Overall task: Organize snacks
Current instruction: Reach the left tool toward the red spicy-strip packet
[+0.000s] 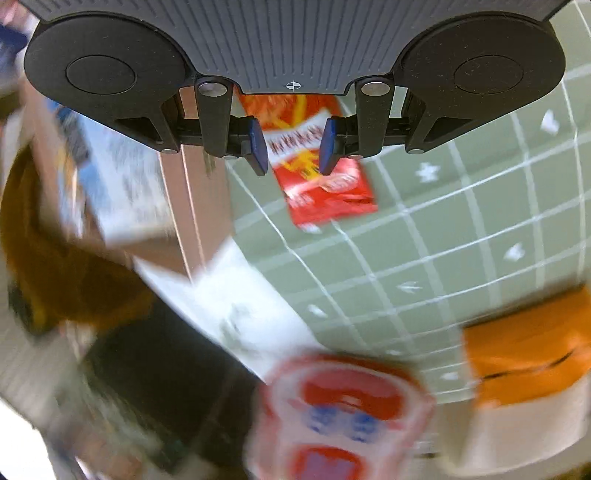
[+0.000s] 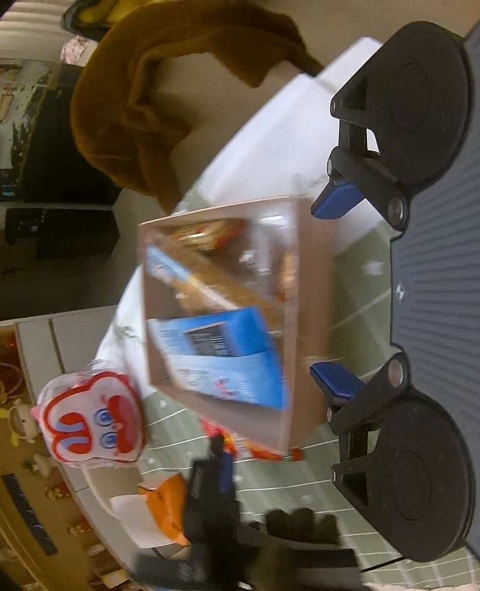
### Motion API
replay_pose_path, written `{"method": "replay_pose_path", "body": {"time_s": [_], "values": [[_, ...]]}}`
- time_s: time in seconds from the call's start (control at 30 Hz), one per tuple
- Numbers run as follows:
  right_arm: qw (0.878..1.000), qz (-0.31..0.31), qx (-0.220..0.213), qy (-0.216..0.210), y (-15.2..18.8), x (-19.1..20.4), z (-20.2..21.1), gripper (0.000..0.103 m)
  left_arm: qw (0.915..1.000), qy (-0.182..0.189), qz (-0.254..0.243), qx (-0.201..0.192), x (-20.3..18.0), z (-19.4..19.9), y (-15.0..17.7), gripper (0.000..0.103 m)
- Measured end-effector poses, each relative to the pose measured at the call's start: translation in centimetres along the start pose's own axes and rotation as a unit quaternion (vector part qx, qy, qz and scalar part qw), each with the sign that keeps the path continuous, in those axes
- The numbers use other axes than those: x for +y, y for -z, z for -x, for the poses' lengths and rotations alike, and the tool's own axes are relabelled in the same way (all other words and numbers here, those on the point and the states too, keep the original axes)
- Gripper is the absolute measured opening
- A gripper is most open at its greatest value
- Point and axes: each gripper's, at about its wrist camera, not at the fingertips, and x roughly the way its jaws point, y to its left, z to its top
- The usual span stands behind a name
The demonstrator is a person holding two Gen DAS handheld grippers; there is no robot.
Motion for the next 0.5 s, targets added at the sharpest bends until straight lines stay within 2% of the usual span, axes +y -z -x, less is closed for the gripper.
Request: {"method": "replay_pose_path", "body": {"time_s": [0.1, 0.2, 0.3, 0.5], "values": [[1.0, -0.008, 0.014, -0.005, 1.7, 0.0, -0.1, 0.085, 0.9948, -0.046, -0.09, -0.012, -2.2, -0.2, 1.1, 0.039], [1.0, 0.0, 0.019, 0.003, 3.4, 0.4, 0.0, 0.085, 0.9884, -0.077, -0.129, -0.023, -2.5, 0.4, 2.5, 0.04], [1.0, 0.012, 0.021, 0.013, 4.5, 0.9, -0.2, 0.085, 0.9876, -0.085, -0.129, -0.025, -1.6, 1.4, 3.4, 0.042], [0.999, -0.007, 0.045, 0.005, 6.3, 1.1, -1.7, 0.085, 0.9925, -0.073, -0.097, -0.012, -0.2, 2.5, 3.5, 0.042]]}}
